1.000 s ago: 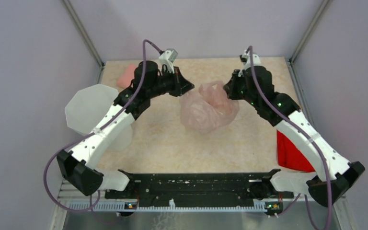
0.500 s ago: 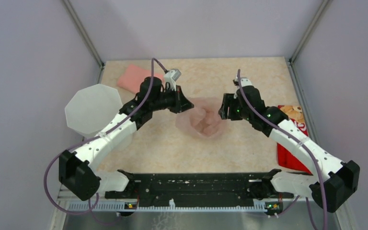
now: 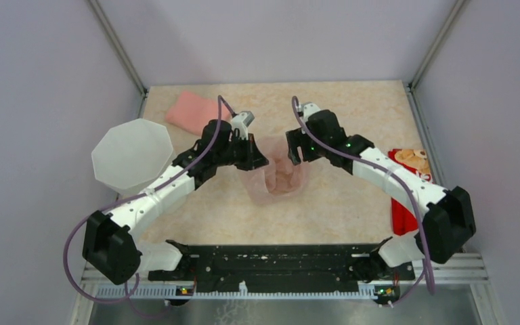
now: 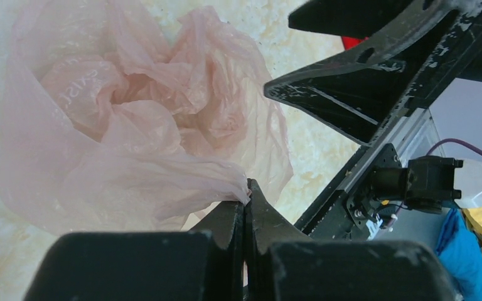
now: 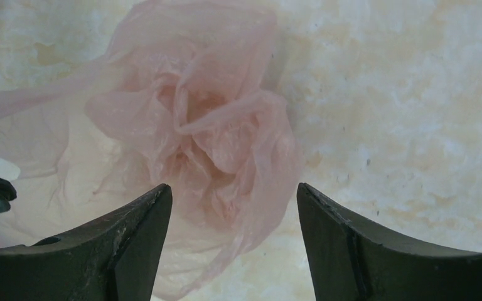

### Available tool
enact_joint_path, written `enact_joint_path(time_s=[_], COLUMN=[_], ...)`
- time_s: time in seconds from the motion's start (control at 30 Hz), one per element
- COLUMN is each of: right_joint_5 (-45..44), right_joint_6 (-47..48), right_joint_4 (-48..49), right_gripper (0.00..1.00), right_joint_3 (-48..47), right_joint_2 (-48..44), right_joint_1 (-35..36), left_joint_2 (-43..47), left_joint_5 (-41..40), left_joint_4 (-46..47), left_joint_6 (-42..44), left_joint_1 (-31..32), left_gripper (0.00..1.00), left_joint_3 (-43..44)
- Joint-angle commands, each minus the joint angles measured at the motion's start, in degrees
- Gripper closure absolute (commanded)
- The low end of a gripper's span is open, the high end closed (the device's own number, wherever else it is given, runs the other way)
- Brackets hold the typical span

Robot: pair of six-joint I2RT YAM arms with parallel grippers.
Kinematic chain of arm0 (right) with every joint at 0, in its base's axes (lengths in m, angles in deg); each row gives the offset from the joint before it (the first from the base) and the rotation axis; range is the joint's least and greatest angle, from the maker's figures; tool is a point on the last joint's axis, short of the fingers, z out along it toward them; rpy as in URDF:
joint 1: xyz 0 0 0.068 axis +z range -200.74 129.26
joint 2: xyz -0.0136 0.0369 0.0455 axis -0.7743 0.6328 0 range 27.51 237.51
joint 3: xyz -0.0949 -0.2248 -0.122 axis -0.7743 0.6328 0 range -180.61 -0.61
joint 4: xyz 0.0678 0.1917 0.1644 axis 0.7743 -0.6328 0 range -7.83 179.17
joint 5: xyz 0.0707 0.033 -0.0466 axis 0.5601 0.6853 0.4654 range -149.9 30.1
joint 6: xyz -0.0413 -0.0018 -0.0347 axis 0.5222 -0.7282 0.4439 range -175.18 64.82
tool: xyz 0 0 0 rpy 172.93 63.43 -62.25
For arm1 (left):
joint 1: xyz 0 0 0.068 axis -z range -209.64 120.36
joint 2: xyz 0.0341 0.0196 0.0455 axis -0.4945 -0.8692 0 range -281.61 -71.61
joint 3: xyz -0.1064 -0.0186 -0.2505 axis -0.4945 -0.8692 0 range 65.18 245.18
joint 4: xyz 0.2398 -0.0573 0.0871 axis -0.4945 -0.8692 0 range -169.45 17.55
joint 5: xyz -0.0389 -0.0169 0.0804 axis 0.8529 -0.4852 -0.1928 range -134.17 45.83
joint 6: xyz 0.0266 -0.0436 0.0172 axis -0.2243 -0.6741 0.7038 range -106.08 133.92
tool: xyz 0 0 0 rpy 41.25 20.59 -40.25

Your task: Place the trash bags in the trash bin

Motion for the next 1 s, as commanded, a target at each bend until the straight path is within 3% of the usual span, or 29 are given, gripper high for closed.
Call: enact_joint_path(time_s=[0.0, 0.27, 0.53, 0.8, 0.97], right_joint_5=[5.67, 12.97, 16.91, 15.35, 15.42], right_joint_6=[10.4, 20.09, 23.03, 23.75, 22.78], right_joint_4=[6.91, 10.8, 10.33, 9.04, 7.22], right_gripper=[0.26, 0.18, 0.18, 0.24, 0.35], right_joint_3=[-6.27, -7.12, -11.0, -10.47, -10.23], right_joint_2=[4.89, 9.87, 15.85, 17.92, 19.99], right_joint_1=[0.43, -0.64, -0.6, -0.59, -0.64], left_joint_2=[1.68, 1.45, 0.51, -0.09, -0.43], left_joint_5=[-3.53, -7.36, -6.24, -5.17, -4.76], left_joint_4=[-0.13, -4.24, -5.44, -5.73, -5.98], left_joint_6=[-1.11, -0.55, 0.04, 0.04, 0.06], left_joint_1=[-0.1, -1.29, -3.21, -4.3, -4.72], left_gripper=[1.0, 1.0, 1.0, 1.0, 1.0], left_joint_3=[0.06, 1.83, 3.01, 3.8, 4.36])
